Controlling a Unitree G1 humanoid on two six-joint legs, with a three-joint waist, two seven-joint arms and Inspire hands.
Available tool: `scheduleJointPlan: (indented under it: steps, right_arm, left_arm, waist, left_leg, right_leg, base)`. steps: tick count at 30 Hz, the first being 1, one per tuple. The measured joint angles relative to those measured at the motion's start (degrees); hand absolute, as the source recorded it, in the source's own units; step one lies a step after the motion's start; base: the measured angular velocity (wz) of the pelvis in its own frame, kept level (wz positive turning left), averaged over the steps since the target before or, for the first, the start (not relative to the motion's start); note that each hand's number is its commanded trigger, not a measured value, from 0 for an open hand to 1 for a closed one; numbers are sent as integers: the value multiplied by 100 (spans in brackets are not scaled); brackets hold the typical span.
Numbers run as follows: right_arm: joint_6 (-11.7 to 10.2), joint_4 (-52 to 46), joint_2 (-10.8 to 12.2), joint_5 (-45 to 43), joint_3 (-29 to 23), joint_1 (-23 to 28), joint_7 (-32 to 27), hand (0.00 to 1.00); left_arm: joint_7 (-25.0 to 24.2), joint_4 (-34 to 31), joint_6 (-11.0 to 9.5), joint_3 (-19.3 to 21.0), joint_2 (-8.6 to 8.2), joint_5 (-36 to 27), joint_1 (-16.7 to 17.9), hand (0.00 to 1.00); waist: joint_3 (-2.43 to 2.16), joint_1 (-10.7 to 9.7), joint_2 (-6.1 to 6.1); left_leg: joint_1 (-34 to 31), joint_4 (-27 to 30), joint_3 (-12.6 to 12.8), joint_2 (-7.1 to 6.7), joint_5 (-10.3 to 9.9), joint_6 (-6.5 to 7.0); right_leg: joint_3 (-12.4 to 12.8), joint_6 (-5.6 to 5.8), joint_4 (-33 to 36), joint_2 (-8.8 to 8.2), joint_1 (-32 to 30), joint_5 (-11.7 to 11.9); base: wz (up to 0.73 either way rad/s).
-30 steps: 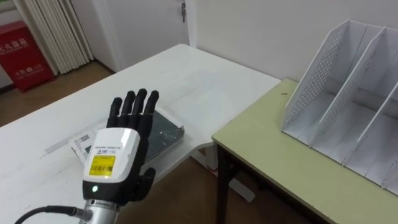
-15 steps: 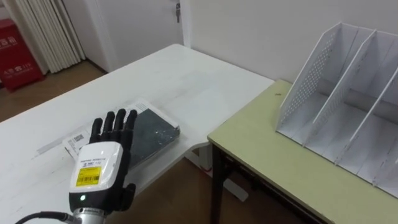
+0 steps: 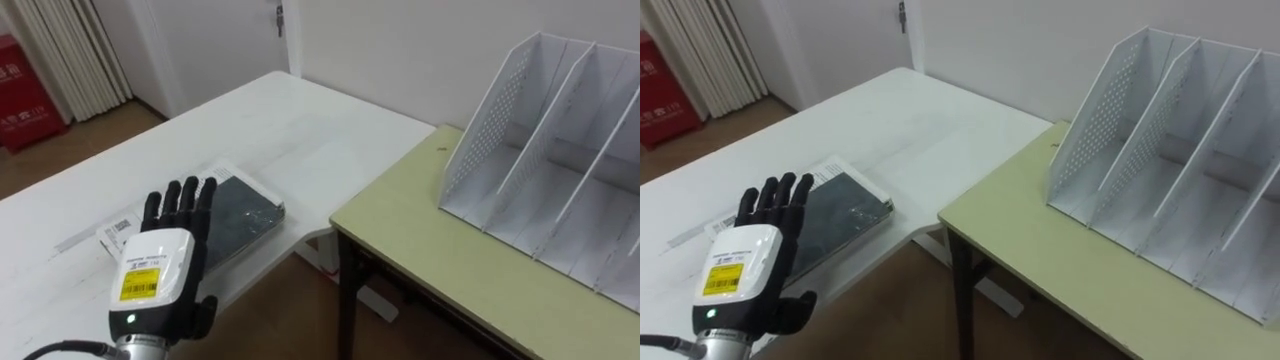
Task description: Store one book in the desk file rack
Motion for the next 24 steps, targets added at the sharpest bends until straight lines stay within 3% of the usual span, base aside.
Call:
scheduleJointPlan:
  steps: [8, 19, 23, 24]
  right_arm:
    - [91, -71, 10, -210, 2, -47, 39, 0]
    - [444, -139, 21, -405, 2, -87, 286, 0]
    - [510, -214, 20, -579, -2, -92, 351, 0]
    - [526, -219, 20, -589, -2, -100, 368, 0]
  left_arm:
    - [-257, 104, 6, 0, -22, -128, -5, 0]
    - [-885, 357, 293, 0, -70, -447, -196, 0]
    - [-993, 445, 470, 2, -72, -898, -210, 0]
    - [-1018, 484, 501, 2, -72, -921, -210, 13]
  waist:
    - [22, 5, 21]
    - [29, -11, 17]
    - [18, -16, 21]
    - [16, -16, 24]
  left_leg:
    - [32, 1, 15, 2, 7, 11]
    - [-10, -11, 48, 2, 7, 11]
    - [-53, 10, 49, 1, 8, 14]
    - [-53, 10, 48, 1, 8, 14]
  right_leg:
    - [27, 5, 47, -2, -3, -5]
    - [187, 3, 57, 12, -81, -8]
    - [187, 3, 68, 14, -116, -7]
    - [186, 3, 68, 14, -116, -7]
  base:
    - [-1]
    - [-1]
    - [0]
    - [0]
